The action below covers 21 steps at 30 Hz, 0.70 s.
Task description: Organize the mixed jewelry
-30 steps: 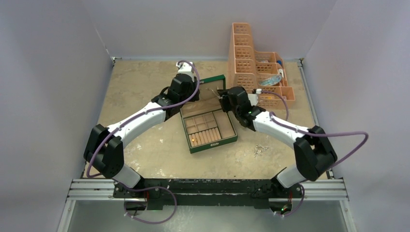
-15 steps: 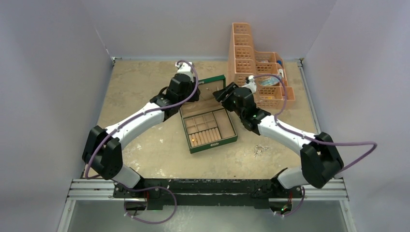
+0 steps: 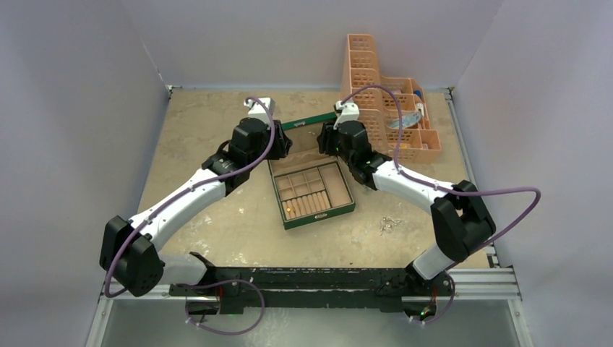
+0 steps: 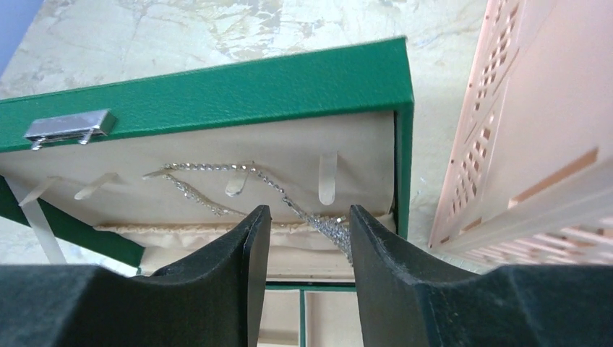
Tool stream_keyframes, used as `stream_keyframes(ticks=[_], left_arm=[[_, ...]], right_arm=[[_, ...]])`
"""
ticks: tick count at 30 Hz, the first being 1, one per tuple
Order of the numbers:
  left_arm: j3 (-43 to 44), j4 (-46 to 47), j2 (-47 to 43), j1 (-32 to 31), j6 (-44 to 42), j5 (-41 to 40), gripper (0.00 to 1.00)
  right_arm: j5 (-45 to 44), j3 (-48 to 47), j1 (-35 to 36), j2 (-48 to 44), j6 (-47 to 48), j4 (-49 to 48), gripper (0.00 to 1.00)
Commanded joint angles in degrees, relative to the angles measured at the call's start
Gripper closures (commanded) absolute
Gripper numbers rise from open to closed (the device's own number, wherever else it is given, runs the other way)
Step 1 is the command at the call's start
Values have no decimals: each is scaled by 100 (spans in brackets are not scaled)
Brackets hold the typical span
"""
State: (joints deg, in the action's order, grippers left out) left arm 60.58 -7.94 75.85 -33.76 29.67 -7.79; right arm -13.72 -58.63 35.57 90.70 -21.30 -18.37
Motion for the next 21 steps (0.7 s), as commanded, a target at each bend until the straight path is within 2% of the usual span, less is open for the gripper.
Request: stream_keyframes(ticks=[1,5,21], left_arm=[[-143,-45,-336,44,153,208,69],[-201,-129,-466,42,144,232,69],[-336,-162,-506,42,171,304,69]], right_arm=[[198,-362,-4,61,791,-245,52],[444,-383,1,166,965,-70,51],[256,-474,-63,361,786,-214,52]])
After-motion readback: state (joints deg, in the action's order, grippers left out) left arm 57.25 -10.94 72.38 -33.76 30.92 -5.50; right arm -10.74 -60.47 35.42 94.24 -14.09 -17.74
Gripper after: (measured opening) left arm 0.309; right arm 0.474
